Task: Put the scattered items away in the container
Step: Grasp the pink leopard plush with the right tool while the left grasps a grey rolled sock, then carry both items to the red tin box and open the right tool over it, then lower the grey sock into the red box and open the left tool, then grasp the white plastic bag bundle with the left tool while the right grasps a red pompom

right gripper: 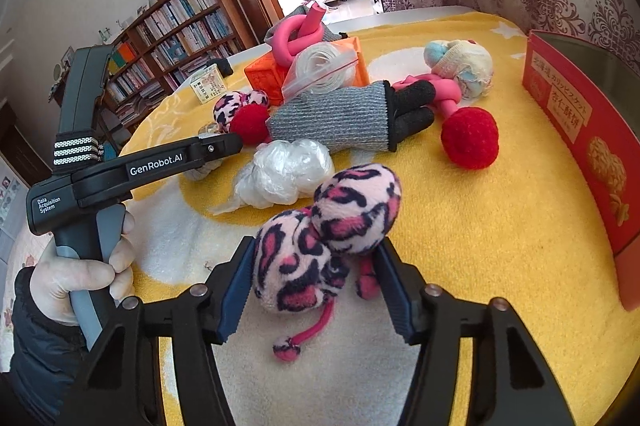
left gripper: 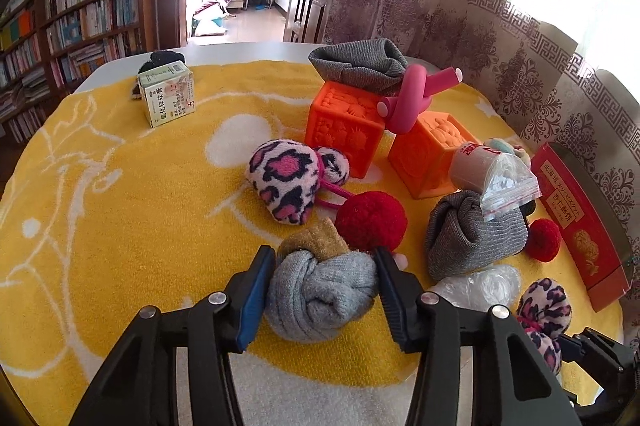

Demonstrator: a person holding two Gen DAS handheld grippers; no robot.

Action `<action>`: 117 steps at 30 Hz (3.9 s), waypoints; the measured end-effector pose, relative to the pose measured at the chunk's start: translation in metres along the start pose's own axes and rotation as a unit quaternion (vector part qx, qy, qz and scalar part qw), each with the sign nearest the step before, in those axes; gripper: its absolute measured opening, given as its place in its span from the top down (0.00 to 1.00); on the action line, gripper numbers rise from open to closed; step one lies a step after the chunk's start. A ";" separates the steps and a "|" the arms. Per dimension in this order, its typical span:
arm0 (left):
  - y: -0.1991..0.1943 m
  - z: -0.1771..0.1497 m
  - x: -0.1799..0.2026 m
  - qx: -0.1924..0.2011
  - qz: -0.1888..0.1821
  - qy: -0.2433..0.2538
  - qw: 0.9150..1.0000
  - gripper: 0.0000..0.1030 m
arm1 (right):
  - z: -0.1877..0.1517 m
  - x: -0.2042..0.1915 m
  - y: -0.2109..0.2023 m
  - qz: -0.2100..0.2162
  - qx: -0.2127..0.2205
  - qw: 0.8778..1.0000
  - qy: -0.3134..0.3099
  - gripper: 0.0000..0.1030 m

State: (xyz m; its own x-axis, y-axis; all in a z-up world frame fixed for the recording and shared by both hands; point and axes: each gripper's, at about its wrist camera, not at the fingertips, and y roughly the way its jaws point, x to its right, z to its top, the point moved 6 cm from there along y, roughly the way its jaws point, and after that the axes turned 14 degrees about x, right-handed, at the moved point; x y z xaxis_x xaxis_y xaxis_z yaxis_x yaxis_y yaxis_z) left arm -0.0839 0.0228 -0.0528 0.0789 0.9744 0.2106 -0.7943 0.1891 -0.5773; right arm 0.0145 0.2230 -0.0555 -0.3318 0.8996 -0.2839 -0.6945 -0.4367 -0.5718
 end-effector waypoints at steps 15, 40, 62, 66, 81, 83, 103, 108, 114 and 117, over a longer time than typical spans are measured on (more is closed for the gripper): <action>-0.015 0.007 0.002 0.025 -0.023 -0.015 0.999 0.49 | 0.007 0.008 -0.020 -0.013 0.028 0.999 0.020 0.61; -0.013 -0.004 0.031 0.006 -0.052 0.014 0.999 0.49 | 0.084 0.197 -0.128 -0.268 0.171 0.942 0.108 0.61; -0.020 0.008 0.211 -0.006 -0.182 0.122 0.976 0.49 | 0.111 0.215 -0.186 -0.279 0.252 0.920 0.113 0.30; -0.016 0.009 0.264 -0.008 -0.218 0.143 0.965 0.49 | 0.112 0.220 -0.194 -0.273 0.259 0.918 0.126 0.28; 0.008 -0.003 0.352 -0.024 -0.277 0.161 0.947 0.17 | 0.107 0.235 -0.193 -0.278 0.259 0.913 0.146 0.26; 0.010 -0.001 0.342 -0.025 -0.270 0.153 0.950 0.17 | 0.105 0.236 -0.193 -0.280 0.257 0.912 0.152 0.25; -0.008 0.023 0.168 0.004 -0.146 0.029 0.989 0.00 | 0.100 0.152 -0.145 -0.203 0.226 0.950 0.078 0.25; -0.009 0.016 0.111 0.008 -0.108 -0.010 0.994 0.00 | 0.092 0.126 -0.126 -0.160 0.203 0.964 0.067 0.25; -0.012 0.007 0.067 0.013 -0.082 -0.044 0.996 0.01 | 0.080 0.091 -0.096 -0.115 0.168 0.978 0.046 0.25; -0.012 0.001 0.065 0.008 -0.083 -0.034 0.996 0.00 | 0.074 0.081 -0.085 -0.106 0.154 0.982 0.040 0.25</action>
State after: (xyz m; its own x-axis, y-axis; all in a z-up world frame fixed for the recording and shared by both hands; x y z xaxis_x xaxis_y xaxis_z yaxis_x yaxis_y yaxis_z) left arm -0.0694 0.0833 -0.0313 0.1685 0.9192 0.3558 -0.7838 0.3438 -0.5171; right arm -0.0001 0.3333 0.0268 -0.1160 0.9614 -0.2496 -0.9064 -0.2052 -0.3692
